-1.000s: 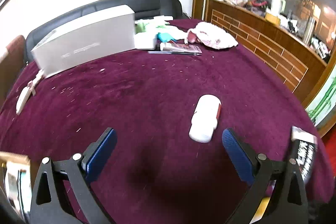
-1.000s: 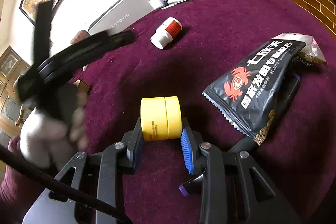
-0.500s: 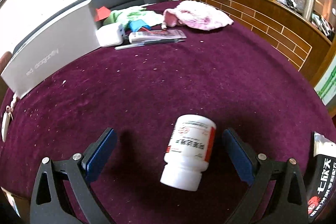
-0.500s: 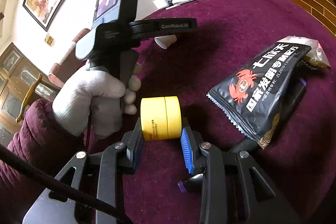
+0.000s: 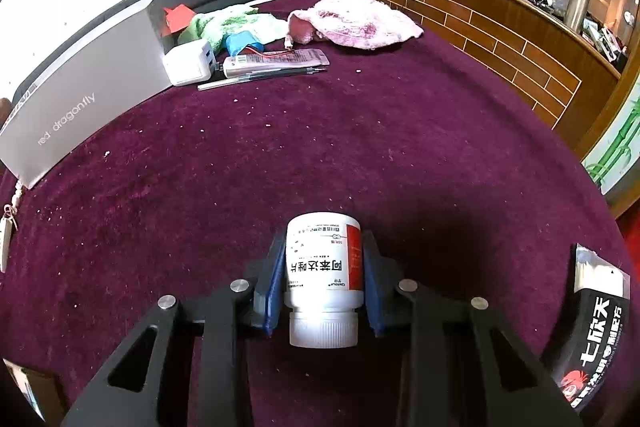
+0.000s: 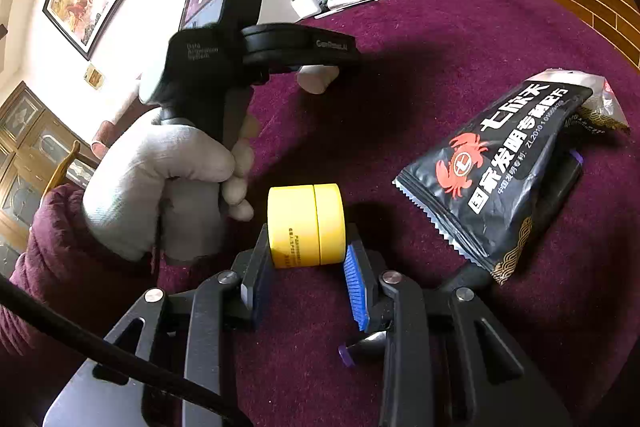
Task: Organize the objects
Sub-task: 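Grasp the white pill bottle with the left gripper, then carry the pill bottle and yellow tape roll over the cardboard box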
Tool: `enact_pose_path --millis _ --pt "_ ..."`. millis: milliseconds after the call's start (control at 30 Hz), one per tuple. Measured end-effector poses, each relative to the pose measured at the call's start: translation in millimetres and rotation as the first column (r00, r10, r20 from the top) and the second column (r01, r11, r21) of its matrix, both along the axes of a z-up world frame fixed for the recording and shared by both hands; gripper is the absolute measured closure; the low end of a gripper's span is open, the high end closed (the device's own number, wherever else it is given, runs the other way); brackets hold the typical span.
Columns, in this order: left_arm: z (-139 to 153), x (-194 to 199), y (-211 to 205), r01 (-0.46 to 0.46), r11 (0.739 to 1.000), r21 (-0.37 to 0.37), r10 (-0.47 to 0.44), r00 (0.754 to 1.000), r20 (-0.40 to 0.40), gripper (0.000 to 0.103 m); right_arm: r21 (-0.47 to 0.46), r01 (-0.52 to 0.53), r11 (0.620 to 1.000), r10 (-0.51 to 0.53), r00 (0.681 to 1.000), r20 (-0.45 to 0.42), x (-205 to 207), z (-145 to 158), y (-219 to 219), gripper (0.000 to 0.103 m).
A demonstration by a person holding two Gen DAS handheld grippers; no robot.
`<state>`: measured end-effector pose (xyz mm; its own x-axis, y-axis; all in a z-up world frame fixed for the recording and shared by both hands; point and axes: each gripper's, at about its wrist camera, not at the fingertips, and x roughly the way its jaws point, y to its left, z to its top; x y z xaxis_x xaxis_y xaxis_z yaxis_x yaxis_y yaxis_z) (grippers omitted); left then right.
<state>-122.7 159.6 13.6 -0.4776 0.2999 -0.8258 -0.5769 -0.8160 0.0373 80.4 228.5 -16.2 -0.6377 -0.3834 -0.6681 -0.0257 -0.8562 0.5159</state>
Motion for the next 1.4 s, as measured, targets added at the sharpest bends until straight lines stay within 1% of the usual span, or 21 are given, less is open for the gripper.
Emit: enact_pose_path --millis 167,300,500,600,767,900,1000,1067,1167,1200,1400 --pt "3 9 -6 0.010 1.000 0.025 -0.010 1.000 0.014 0.074 0.000 0.009 1.000 -0.009 1.000 -0.003 -5 0 1 0.073" --pt "12 23 -18 0.014 0.998 0.064 -0.015 1.000 0.015 0.074 0.007 0.011 1.000 -0.011 1.000 -0.004 -7 0 1 0.073" --pt "30 38 -53 -0.039 0.985 0.168 0.037 0.999 0.011 0.074 0.019 0.018 1.000 -0.018 1.000 -0.005 -6 -1 2 0.074" --pt "39 51 -72 -0.056 0.980 0.193 0.055 0.998 0.011 0.074 0.022 0.021 1.000 -0.021 1.000 -0.006 -6 -1 1 0.074" --pt "57 87 -110 -0.059 0.973 0.225 0.065 0.998 -0.022 0.074 0.025 0.027 0.999 -0.027 1.000 -0.006 -5 -1 1 0.073" --pt "63 111 -135 -0.073 0.970 0.234 0.081 0.996 -0.024 0.074 0.051 0.031 0.998 -0.030 1.000 -0.003 -5 0 -3 0.071" --pt "65 132 -150 -0.093 0.972 0.215 0.106 0.993 -0.052 0.074 0.064 0.049 0.997 -0.049 0.999 0.002 -2 2 -6 0.067" --pt "66 142 -157 -0.102 0.972 0.213 0.118 0.991 -0.066 0.074 0.076 0.059 0.995 -0.059 0.998 0.002 -1 2 -9 0.067" --pt "71 160 -169 -0.110 0.971 0.214 0.136 0.985 -0.108 0.074 0.086 0.073 0.994 -0.073 0.997 0.001 -1 3 -10 0.068" --pt "72 163 -171 -0.110 0.971 0.214 0.138 0.983 -0.119 0.074 0.084 0.074 0.994 -0.074 0.997 0.001 0 3 -10 0.073" --pt "79 183 -200 -0.140 0.962 0.234 0.176 0.974 -0.142 0.074 0.107 0.057 0.993 -0.058 0.998 0.006 7 13 -23 0.074"
